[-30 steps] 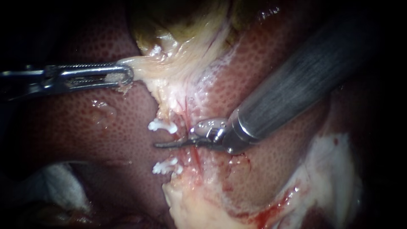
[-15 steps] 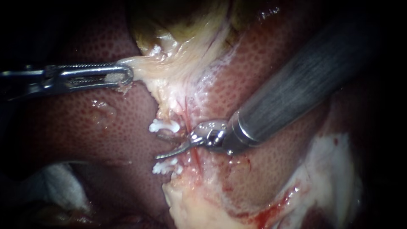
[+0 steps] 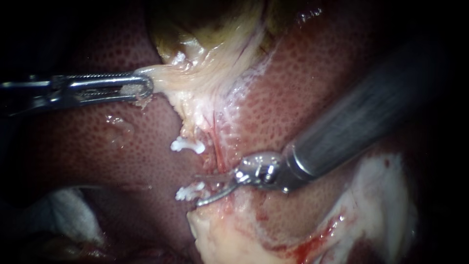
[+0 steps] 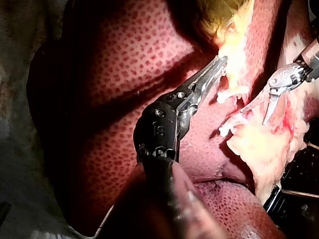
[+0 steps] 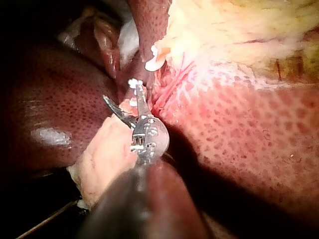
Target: Go back from the cut left tube
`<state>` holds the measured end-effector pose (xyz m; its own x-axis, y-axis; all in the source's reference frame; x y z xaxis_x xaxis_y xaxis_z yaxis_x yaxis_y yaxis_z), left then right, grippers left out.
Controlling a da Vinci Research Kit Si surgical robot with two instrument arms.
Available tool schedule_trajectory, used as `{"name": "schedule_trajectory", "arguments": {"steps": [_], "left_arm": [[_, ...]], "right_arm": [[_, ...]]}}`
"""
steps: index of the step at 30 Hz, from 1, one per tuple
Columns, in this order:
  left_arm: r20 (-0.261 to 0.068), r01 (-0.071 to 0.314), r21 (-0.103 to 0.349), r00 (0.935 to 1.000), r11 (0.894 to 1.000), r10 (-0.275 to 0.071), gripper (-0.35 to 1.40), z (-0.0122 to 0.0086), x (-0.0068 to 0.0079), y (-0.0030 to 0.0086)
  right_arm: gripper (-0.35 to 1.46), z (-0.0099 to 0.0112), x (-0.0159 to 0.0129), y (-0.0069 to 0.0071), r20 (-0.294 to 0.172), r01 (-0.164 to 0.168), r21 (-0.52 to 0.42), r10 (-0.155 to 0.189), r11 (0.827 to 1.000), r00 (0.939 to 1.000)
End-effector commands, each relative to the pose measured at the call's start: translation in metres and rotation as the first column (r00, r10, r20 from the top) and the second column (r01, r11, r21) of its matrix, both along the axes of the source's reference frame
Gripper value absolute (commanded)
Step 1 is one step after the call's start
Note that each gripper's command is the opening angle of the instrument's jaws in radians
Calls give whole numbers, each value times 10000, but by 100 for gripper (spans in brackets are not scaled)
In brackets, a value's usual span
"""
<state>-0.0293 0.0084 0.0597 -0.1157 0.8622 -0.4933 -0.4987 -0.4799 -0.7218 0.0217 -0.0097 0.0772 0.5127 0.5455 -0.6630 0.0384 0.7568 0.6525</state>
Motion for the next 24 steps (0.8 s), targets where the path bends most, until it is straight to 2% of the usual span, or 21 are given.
{"name": "schedule_trajectory", "arguments": {"steps": [1, 8, 13, 20, 24], "left_arm": [[4, -1, 4, 10000, 10000, 1, -35, 0, 0, 0], [2, 1, 2, 10000, 10000, -1, -35, 1, -1, 0], [-4, 8, -4, 10000, 10000, -8, -35, 2, -2, 0], [-15, 19, -16, 10000, 10000, -19, -35, 4, -4, -1], [-39, 38, -57, 10000, 10000, -38, -35, 16, -9, -2]], "right_arm": [[143, -2, -9, 5, 65, -109, -152, 110, 9998, 9999], [143, -27, -70, 38, 361, -439, -909, 474, 9949, 9982], [143, -44, -96, 57, 596, -600, -1317, 683, 9895, 9959], [143, -57, -111, 67, 916, -846, -1678, 1009, 9822, 9907], [143, -59, -114, 66, 871, -795, -1709, 955, 9821, 9916]]}}
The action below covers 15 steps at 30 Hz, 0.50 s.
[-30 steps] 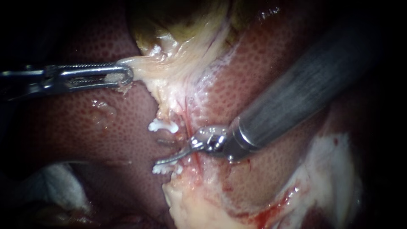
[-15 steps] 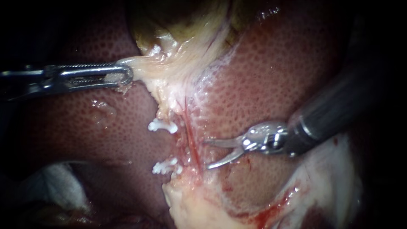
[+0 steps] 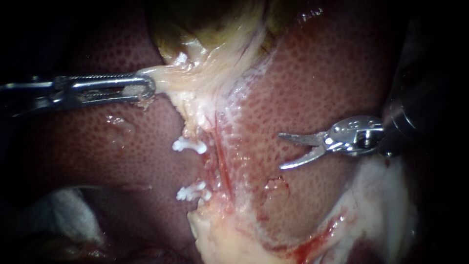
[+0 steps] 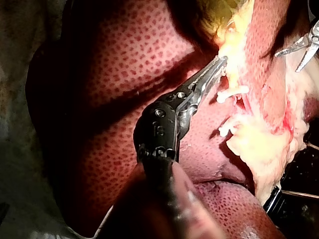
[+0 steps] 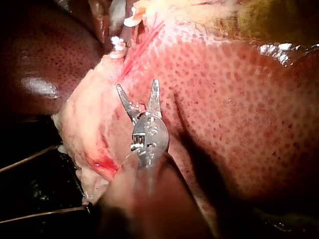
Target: Go back from the cut left tube
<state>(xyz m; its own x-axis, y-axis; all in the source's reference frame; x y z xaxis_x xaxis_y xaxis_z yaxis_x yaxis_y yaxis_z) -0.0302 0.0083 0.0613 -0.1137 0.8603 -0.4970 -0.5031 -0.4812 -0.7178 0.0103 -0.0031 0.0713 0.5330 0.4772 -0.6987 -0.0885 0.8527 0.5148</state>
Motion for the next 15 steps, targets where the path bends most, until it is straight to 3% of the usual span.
{"name": "schedule_trajectory", "arguments": {"steps": [1, 4, 9, 15], "left_arm": [[-21, 8, -34, 10000, 10000, -8, -35, 5, -3, -2], [8, -1, -89, 10000, 10000, 1, -35, 19, -13, -6], [-23, -300, -51, 9995, 9995, 300, -35, 45, -40, -17], [-46, -549, 8, 9985, 9985, 549, -35, 71, -70, -18]], "right_arm": [[143, 0, 0, -1, -8, 20, -56, -20, 10000, 10000], [143, -1, -1, -2, -87, 201, -290, -204, 9994, 9998], [143, -2, -4, -2, -154, 355, -476, -362, 9982, 9992], [143, -4, -8, -1, -171, 397, -514, -406, 9979, 9990]]}}
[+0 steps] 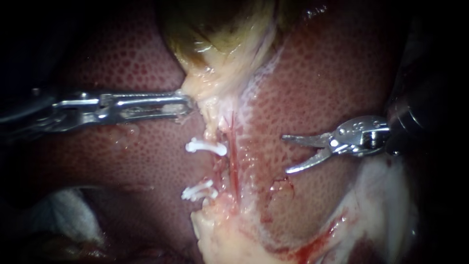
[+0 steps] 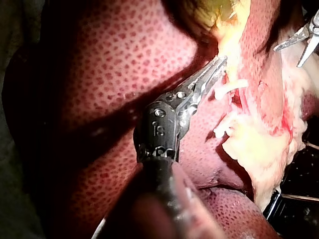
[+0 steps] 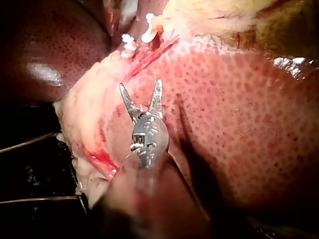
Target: Go back from the cut left tube
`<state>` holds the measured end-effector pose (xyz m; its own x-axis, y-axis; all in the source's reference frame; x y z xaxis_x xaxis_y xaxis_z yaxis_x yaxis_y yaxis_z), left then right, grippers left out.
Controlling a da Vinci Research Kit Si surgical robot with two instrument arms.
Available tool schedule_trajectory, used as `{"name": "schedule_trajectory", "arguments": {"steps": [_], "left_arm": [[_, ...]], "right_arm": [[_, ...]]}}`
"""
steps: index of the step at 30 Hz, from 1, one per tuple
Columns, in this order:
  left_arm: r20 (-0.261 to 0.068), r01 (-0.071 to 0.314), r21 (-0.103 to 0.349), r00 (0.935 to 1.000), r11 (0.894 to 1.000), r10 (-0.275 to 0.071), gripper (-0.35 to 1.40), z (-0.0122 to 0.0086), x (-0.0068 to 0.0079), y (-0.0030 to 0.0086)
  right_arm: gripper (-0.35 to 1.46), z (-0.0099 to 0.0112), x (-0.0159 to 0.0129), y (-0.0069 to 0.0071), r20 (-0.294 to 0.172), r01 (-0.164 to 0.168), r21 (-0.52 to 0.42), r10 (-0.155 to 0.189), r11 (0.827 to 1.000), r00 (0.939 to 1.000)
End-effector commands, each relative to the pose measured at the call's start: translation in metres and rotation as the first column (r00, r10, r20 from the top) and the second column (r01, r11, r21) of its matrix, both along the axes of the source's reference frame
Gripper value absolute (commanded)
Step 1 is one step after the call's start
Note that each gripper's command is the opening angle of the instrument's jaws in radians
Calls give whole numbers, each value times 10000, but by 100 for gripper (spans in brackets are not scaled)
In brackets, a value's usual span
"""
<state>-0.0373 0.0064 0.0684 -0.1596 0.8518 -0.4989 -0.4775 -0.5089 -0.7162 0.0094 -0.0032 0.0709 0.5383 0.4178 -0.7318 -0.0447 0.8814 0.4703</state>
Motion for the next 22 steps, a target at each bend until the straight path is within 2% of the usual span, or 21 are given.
{"name": "schedule_trajectory", "arguments": {"steps": [1, 9, 22], "left_arm": [[-30, -32, 26, 10000, 10000, 32, -35, 4, -4, 0], [-42, -218, 58, 9998, 9997, 219, -35, 19, -23, -2], [-4, -271, 71, 9996, 9996, 271, -35, 17, -21, -2]], "right_arm": [[143, 0, -1, 0, -16, 32, -30, -32, 10000, 10000], [143, -2, -5, 3, -31, 68, -57, -69, 10000, 10000], [143, -3, -5, 4, -31, 67, -52, -67, 10000, 10000]]}}
